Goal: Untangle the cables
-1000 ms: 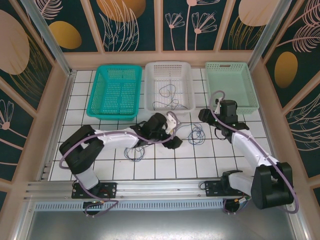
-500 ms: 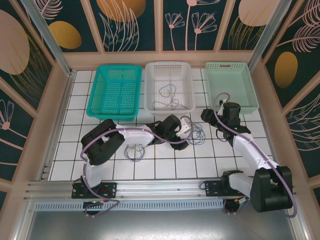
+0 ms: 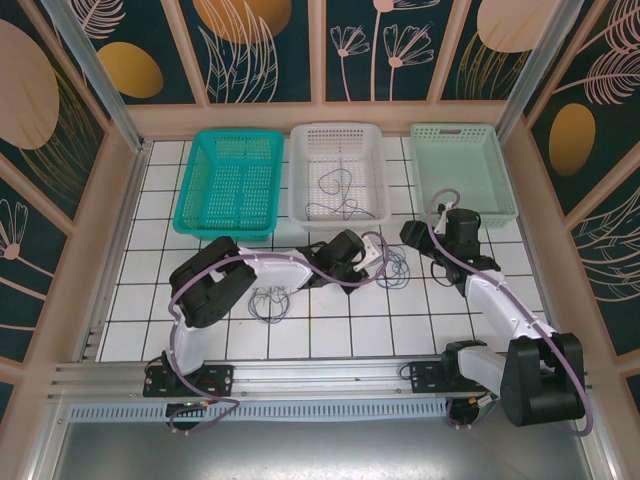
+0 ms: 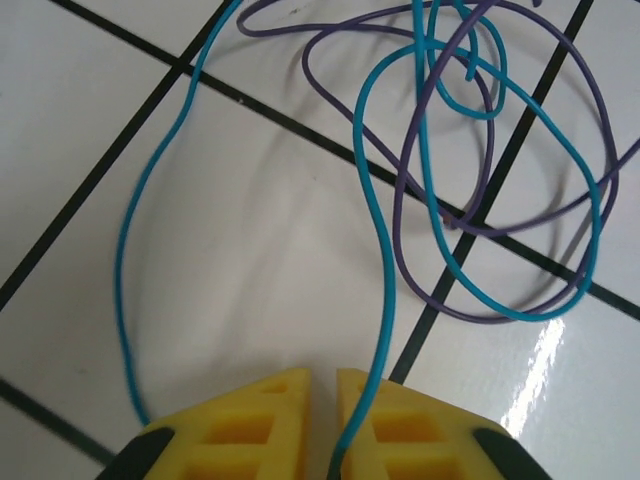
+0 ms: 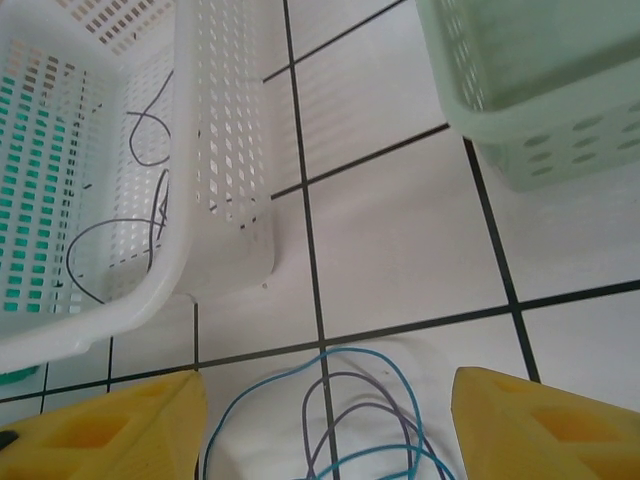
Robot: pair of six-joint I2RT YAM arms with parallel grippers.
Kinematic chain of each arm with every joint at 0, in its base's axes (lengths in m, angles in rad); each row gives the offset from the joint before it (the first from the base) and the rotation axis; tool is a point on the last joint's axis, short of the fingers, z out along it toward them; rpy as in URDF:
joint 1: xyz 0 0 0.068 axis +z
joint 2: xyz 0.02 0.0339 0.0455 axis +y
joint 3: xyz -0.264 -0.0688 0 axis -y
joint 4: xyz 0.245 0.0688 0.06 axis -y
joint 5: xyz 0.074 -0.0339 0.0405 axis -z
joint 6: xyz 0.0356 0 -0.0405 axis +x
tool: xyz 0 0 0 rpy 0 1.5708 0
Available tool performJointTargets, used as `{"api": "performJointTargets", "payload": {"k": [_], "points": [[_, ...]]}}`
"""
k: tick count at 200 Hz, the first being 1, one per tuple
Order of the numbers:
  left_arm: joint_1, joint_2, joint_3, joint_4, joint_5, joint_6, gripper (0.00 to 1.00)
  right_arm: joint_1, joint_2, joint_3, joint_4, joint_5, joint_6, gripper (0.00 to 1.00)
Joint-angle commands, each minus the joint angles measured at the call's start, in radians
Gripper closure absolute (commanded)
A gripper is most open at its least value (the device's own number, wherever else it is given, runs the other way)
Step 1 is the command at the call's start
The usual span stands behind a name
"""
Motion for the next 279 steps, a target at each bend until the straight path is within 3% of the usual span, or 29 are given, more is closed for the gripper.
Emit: {"api": "performJointTargets", "payload": {"k": [1,75,112,140,178,231,279], "points": [[-0.006,-0.110,-0.039,0.024,-0.030,-0.011,0.87,0.001,-0.013,-0.037,0.067,-0.054,0.012,0.33],[-0.021,-0.367,-0.103,0.110,0.002,-0.057,0.92,0.091,-0.072,-0.102,0.193,-0.080,-0.015,0.30],[-0.021,-0.425,-0.126,0.148,0.024,-0.126,0.92,0.174,-0.160,-0.130,0.204,0.036,-0.096,0.28],[-0.021,-0.453,-0.092,0.089,-0.046,-0.175,0.93,0.180,-0.222,-0.142,0.171,0.032,-0.154,0.31],[-0.021,-0.455,-0.058,0.067,-0.049,-0.210,0.93,0.201,-0.285,-0.159,0.165,-0.053,-0.211,0.31],[-0.021,-0.460,-0.010,0.096,0.031,-0.241,0.93,0.308,-0.269,-0.181,0.230,0.020,-0.222,0.26],[-0.021,-0.478,-0.021,0.118,0.085,-0.253,0.93,0.318,-0.152,-0.145,0.337,0.125,-0.165,0.27]]}}
